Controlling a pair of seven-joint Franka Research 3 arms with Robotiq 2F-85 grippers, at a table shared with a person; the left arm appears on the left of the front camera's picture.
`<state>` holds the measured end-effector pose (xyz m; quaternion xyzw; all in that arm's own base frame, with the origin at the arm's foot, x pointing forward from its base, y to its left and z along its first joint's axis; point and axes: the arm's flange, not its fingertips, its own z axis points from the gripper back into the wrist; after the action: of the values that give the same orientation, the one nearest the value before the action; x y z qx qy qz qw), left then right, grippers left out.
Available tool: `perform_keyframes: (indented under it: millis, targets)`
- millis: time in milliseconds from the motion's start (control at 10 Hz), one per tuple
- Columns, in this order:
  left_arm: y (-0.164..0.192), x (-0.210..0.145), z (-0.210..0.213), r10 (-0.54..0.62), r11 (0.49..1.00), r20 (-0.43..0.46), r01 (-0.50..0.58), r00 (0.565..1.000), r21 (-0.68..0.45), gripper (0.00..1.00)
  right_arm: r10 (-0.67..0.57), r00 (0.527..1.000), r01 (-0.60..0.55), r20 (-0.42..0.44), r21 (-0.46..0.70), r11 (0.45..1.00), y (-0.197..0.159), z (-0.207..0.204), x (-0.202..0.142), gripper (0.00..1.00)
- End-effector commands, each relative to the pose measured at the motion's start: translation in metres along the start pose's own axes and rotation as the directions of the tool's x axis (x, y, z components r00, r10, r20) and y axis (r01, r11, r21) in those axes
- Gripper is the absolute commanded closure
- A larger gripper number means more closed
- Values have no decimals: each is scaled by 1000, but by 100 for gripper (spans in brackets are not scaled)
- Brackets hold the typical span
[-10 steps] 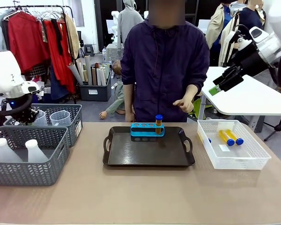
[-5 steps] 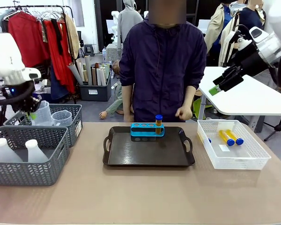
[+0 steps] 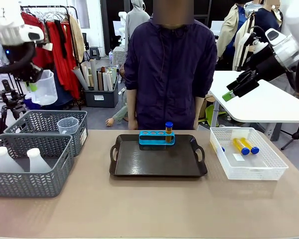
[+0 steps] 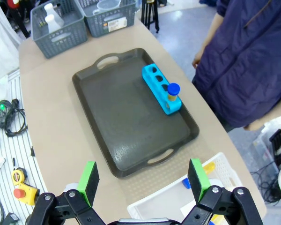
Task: Prepare the laboratory tools.
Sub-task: Pick up one Large Measuring Cup and place it on the Handle tray.
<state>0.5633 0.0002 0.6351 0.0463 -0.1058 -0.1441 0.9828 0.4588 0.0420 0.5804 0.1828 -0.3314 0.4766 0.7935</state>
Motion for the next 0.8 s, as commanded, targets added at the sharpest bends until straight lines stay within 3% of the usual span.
perform_keyframes:
  millis: [0, 400, 700]
  targets:
    - [-7, 12, 38, -52, 998, -4, 52, 999, -19, 100, 2, 1000, -3, 14, 6, 1000, 0, 0, 1, 0]
    - [-36, 24, 119, -83, 995, 31, 81, 996, 62, 100, 2, 1000, -3, 14, 6, 1000, 0, 0, 1, 0]
    - [-38, 26, 126, -133, 990, 46, 131, 990, 45, 100, 2, 1000, -3, 14, 6, 1000, 0, 0, 1, 0]
